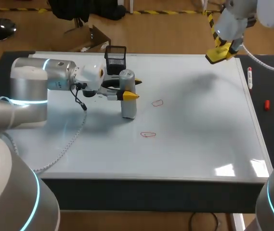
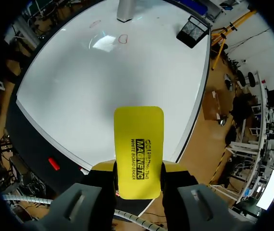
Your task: Pick up the inspection probe, press it on each red-marked spot on the whiteboard one by one, put down the probe, pick up the eraser, and wipe off all the red marks.
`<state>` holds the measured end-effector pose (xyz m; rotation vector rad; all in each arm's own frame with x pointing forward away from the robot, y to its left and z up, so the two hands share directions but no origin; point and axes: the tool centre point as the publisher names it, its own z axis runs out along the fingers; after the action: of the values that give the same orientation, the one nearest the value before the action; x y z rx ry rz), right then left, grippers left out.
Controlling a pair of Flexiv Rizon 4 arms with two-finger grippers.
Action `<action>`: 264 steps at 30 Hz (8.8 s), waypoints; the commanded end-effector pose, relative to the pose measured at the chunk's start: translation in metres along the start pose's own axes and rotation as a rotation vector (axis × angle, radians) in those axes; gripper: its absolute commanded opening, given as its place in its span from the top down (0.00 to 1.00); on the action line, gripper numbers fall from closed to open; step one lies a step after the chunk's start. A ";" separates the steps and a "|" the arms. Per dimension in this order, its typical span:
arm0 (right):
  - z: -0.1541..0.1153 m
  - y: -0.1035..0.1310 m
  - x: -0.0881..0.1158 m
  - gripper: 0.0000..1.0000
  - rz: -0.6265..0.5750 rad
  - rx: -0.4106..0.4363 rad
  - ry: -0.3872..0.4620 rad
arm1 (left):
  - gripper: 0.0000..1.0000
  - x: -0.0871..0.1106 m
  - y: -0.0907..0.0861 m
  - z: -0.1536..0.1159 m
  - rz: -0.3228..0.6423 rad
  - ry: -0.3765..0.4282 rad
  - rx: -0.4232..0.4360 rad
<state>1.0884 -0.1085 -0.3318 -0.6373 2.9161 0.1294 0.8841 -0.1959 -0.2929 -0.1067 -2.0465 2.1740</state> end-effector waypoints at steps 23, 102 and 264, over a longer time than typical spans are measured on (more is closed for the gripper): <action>-0.001 0.000 0.000 1.00 -0.001 0.002 0.003 | 1.00 -0.026 -0.060 -0.074 0.045 -0.176 0.046; 0.008 0.147 -0.001 1.00 -0.439 -0.030 0.038 | 1.00 -0.085 -0.078 -0.241 0.067 -0.495 0.012; 0.036 0.153 0.033 1.00 -0.465 -0.008 0.141 | 1.00 -0.085 -0.078 -0.241 0.067 -0.495 0.012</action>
<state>0.9940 0.0396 -0.3630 -1.3574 2.7984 0.0132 1.0118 0.0327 -0.2371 0.4064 -2.2903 2.4395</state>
